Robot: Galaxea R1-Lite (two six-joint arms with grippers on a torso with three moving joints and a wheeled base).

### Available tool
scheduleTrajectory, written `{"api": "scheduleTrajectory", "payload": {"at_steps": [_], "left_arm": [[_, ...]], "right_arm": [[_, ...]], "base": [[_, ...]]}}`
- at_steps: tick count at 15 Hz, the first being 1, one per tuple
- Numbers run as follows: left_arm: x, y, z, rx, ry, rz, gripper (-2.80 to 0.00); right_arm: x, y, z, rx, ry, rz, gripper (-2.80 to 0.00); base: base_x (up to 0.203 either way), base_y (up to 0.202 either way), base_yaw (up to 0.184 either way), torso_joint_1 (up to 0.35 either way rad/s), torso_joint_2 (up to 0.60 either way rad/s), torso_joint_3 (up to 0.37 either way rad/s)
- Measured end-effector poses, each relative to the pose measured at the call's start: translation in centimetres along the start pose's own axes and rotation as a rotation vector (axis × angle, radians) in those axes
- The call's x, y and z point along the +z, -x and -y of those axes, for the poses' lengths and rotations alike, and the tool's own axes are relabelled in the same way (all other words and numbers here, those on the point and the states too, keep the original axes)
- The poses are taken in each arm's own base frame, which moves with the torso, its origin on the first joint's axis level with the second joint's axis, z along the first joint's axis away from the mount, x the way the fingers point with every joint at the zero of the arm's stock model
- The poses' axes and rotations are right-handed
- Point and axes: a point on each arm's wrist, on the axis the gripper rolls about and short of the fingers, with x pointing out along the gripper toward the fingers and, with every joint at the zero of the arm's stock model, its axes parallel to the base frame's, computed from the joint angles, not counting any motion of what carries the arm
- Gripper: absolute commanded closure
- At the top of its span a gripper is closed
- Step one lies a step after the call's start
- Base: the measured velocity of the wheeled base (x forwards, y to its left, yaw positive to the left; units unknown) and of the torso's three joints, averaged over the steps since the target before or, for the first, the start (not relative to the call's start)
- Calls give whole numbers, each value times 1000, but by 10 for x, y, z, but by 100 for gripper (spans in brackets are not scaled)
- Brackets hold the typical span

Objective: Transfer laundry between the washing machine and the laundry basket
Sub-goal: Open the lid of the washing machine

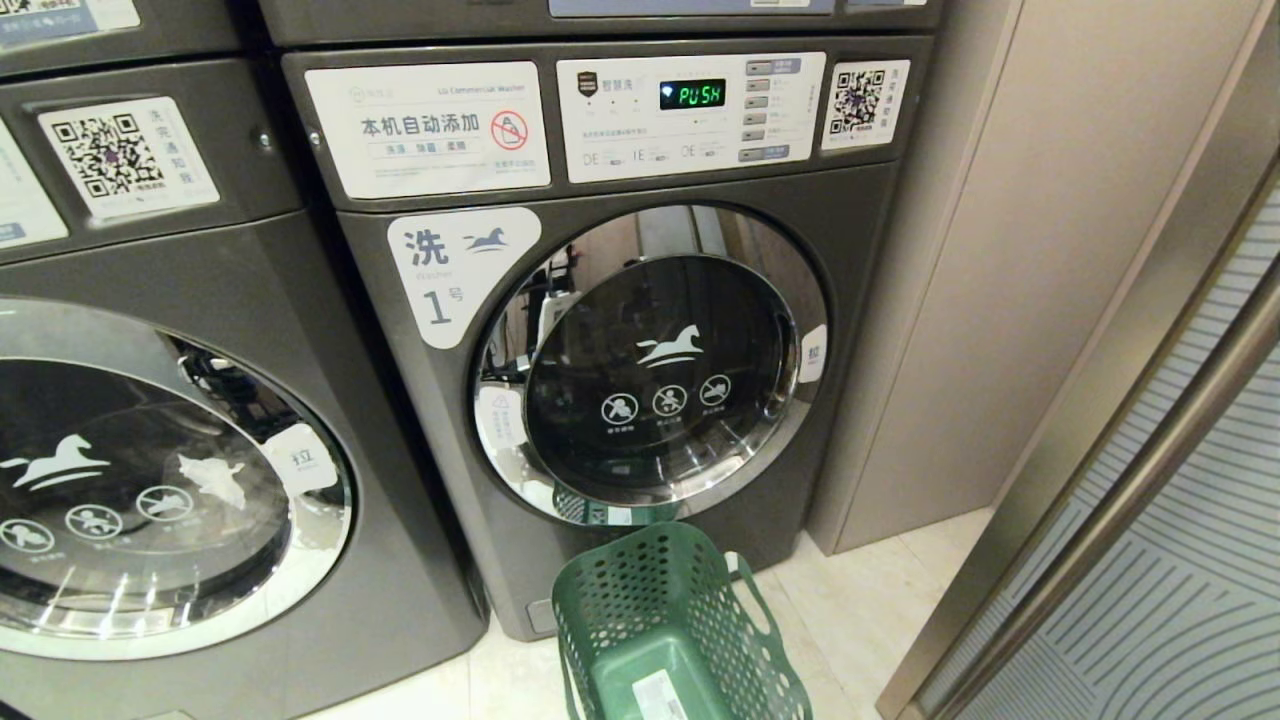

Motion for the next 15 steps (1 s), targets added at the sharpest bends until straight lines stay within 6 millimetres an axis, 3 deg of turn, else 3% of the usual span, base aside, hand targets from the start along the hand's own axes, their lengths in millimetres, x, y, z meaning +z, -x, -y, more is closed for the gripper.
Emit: {"api": "scheduleTrajectory", "payload": {"at_steps": [4,8,11,15], "left_arm": [[36,12,0,-13,-2,1,-280],[64,-4,-1,-10,0,-98,-280],[75,-37,-3,23,48,-268,-280],[68,-98,-4,67,235,-491,-280]], "right_arm": [[0,0,0,0,0,0,0],[0,0,0,0,0,0,0],[0,0,0,0,0,0,0],[0,0,0,0,0,0,0]], "base": [[0,0,0,0,0,0],[0,0,0,0,0,0],[0,0,0,0,0,0],[0,0,0,0,0,0]]}}
